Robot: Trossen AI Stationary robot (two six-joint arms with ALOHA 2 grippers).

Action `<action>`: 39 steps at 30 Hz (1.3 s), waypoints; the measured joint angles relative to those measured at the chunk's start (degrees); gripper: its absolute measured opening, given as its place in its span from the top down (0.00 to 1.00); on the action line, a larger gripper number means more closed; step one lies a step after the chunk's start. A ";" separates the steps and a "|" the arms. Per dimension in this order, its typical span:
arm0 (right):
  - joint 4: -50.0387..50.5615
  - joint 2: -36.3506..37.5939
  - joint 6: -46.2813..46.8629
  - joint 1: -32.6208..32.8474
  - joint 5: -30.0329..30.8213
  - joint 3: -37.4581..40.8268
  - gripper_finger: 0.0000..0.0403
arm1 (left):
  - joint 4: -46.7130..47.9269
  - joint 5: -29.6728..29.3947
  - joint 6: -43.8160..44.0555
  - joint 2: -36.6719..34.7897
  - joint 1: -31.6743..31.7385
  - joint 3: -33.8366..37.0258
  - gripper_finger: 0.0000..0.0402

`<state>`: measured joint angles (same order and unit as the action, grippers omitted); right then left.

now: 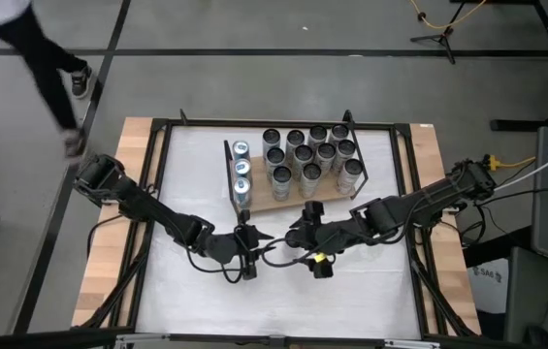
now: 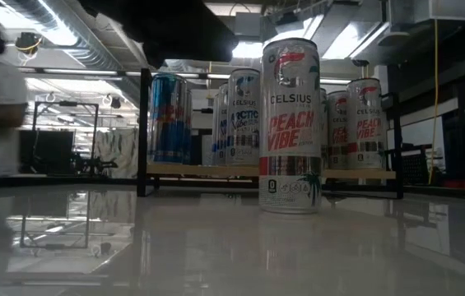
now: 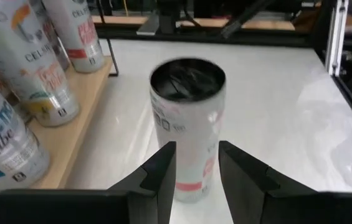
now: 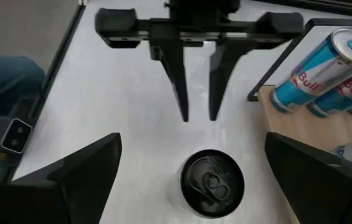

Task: Place canned beverage on shelf
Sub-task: Put the white-pink soda can on the shelf aligned with the other white-pink soda can

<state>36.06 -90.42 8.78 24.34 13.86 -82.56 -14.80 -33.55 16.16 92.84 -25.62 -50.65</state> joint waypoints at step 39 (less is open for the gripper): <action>4.94 -10.18 7.52 -3.40 -1.43 0.28 0.03 | 1.36 0.00 0.32 -0.11 -1.06 0.02 0.72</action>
<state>40.99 -100.60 16.29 20.94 12.44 -82.28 -13.43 -33.56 16.48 92.73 -26.68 -50.63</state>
